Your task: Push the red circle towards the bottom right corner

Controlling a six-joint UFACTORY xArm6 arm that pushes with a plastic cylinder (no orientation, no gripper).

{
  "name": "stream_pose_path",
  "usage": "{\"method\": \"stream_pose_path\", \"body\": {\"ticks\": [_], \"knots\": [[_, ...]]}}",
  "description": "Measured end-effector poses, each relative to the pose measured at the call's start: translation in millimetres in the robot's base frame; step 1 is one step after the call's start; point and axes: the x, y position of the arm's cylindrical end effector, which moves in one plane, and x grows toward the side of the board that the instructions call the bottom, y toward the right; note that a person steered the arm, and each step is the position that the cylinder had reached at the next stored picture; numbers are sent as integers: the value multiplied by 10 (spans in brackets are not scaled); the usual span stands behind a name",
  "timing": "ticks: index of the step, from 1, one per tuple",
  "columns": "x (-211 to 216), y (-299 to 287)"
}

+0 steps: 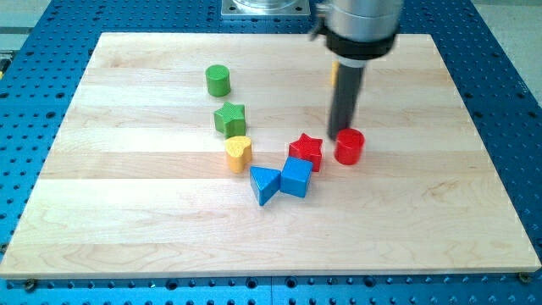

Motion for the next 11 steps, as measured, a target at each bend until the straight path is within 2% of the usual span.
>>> {"method": "stream_pose_path", "body": {"ticks": [1,2,3,4,5,6,7,8,9,10,11], "knots": [[188,413],[69,481],[-335,154],[34,-99],[421,77],[619,204],[494,-215],[642,-102],[722,512],[731,889],[576,729]]}}
